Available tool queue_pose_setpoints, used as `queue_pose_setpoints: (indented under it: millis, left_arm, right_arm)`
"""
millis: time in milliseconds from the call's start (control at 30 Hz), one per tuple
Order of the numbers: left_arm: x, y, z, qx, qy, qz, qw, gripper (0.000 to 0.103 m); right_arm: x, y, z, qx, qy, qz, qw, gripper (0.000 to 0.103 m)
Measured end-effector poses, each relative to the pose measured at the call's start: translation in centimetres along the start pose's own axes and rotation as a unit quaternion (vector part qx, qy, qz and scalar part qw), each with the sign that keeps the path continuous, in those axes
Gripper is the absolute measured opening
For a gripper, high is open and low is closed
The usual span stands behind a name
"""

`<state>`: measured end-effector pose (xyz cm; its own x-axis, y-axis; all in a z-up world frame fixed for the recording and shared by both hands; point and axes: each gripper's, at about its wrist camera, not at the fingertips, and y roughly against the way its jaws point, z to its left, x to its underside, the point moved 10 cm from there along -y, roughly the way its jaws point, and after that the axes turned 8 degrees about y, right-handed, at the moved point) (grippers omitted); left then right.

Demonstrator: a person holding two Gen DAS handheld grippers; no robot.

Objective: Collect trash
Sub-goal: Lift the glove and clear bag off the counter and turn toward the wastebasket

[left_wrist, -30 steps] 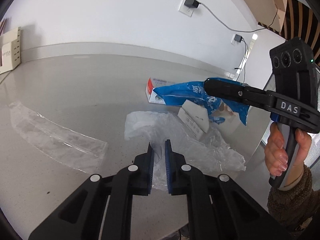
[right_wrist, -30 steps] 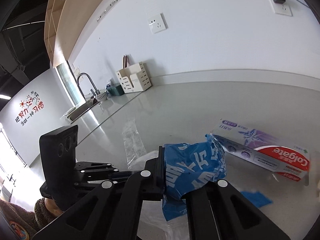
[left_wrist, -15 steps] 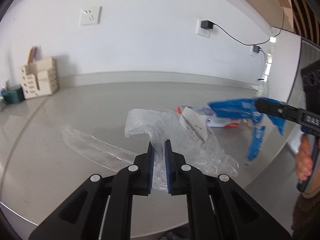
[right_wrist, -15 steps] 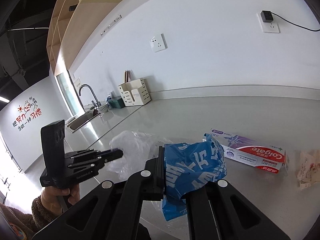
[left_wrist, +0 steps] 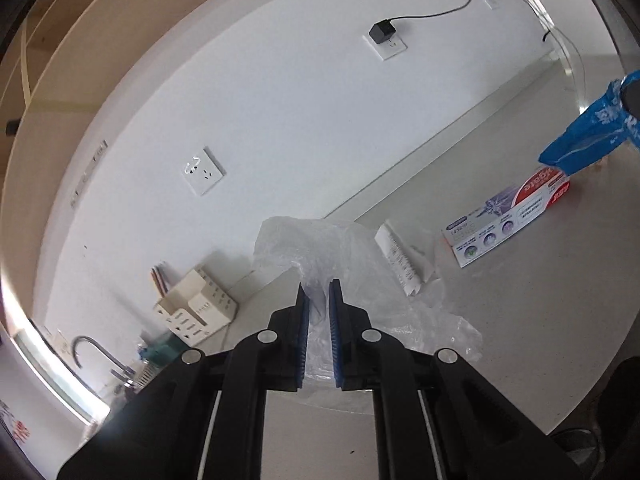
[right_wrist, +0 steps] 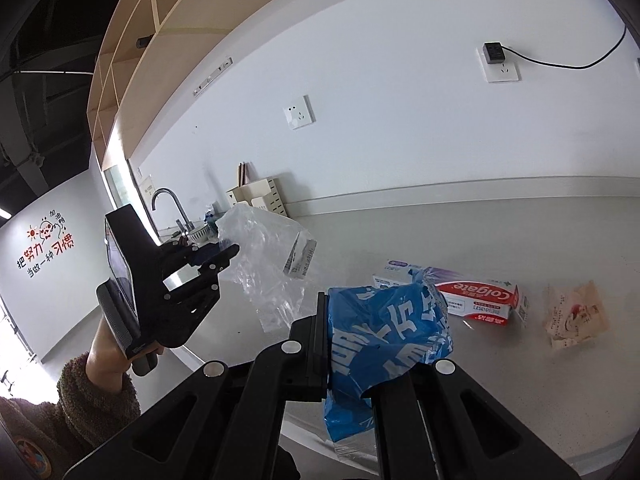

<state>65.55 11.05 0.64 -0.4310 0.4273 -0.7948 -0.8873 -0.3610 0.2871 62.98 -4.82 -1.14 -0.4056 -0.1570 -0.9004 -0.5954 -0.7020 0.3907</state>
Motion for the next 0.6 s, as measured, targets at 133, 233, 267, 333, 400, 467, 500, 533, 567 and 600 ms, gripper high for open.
queue_pose_setpoints:
  millis: [133,233,267,333,400,467,500,533,567,600]
  left_arm:
    - [-1.0,1.0,-0.6,-0.043,-0.049,-0.021,0.9976,0.011]
    - [-1.5,1.7,0.0,-0.049,-0.032,-0.021,0.9981,0.011]
    - [-1.5,1.9,0.4,-0.049,-0.023,-0.02,0.9983,0.011]
    - [-1.4,2.4,0.8,-0.027,0.011,-0.013,0.9995,0.011]
    - [-1.0,2.8,0.7,0.001,0.041,-0.006,0.9992,0.011]
    - [-0.6,3.3,0.7,0.01,0.058,-0.002,0.9983,0.011]
    - [-0.3,3.6,0.8,0.014,0.068,0.0,0.9976,0.011]
    - [0.0,3.9,0.9,0.022,0.08,0.004,0.9965,0.011]
    - [0.4,4.4,1.2,0.031,0.098,0.009,0.9947,0.011]
    - [0.8,4.8,1.4,0.032,0.11,0.01,0.9934,0.011]
  right_arm:
    - [0.8,1.0,-0.5,-0.007,-0.004,0.0,1.0,0.006]
    - [1.1,1.9,-0.5,-0.003,0.001,-0.004,1.0,0.006]
    - [1.3,2.2,-0.5,-0.005,0.0,-0.005,1.0,0.006]
    - [1.6,2.6,-0.6,-0.006,-0.004,-0.004,1.0,0.006]
    - [1.8,2.9,-0.6,-0.007,-0.006,-0.002,1.0,0.006]
    - [1.8,3.2,-0.3,-0.01,-0.008,-0.001,1.0,0.006]
    - [1.8,3.5,-0.1,-0.009,-0.008,0.0,1.0,0.006]
    - [1.9,3.7,0.2,-0.007,-0.006,0.0,1.0,0.006]
    - [2.1,4.1,0.6,-0.009,-0.005,0.0,1.0,0.006]
    - [2.2,4.3,0.9,-0.01,-0.005,-0.001,1.0,0.006]
